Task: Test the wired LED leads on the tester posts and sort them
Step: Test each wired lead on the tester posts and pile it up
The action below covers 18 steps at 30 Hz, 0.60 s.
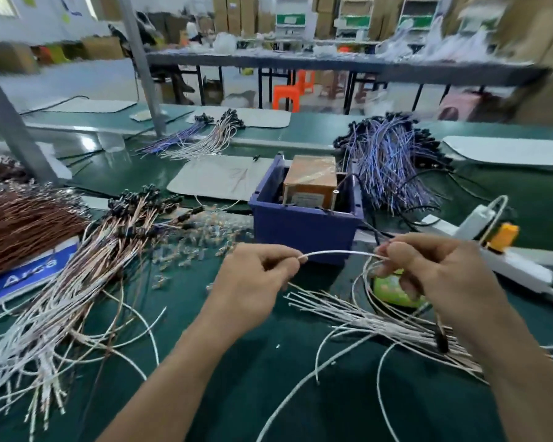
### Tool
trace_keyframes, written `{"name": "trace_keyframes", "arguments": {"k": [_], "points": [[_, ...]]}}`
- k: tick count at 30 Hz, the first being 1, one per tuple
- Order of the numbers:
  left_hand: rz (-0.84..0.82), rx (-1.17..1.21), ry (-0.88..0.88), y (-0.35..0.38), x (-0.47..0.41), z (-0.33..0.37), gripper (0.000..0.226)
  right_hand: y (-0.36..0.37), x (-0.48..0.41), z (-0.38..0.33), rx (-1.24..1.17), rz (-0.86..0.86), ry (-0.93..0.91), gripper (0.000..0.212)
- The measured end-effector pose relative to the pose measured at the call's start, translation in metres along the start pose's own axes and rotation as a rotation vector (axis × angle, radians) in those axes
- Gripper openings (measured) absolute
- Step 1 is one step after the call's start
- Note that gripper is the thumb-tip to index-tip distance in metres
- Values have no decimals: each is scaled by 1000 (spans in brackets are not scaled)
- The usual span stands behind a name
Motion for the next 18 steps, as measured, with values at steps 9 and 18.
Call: {"name": "trace_keyframes", "arguments": {"k": [9,18], "points": [[14,-189,-84,14,-8,-33,14,-65,8,4,606,356,-132,24],[135,-176,146,33,12,-13,31,-34,14,12,619,195,-217,22]]}}
Point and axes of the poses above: each hand's wrist, its own x-axis away from the middle knuckle, its own y-axis out of the palm, z = x × y, the point moved 6 cm from there along -x, towards the middle knuckle, and after that the axes turned 11 degrees about -x, right-handed, at the moved point
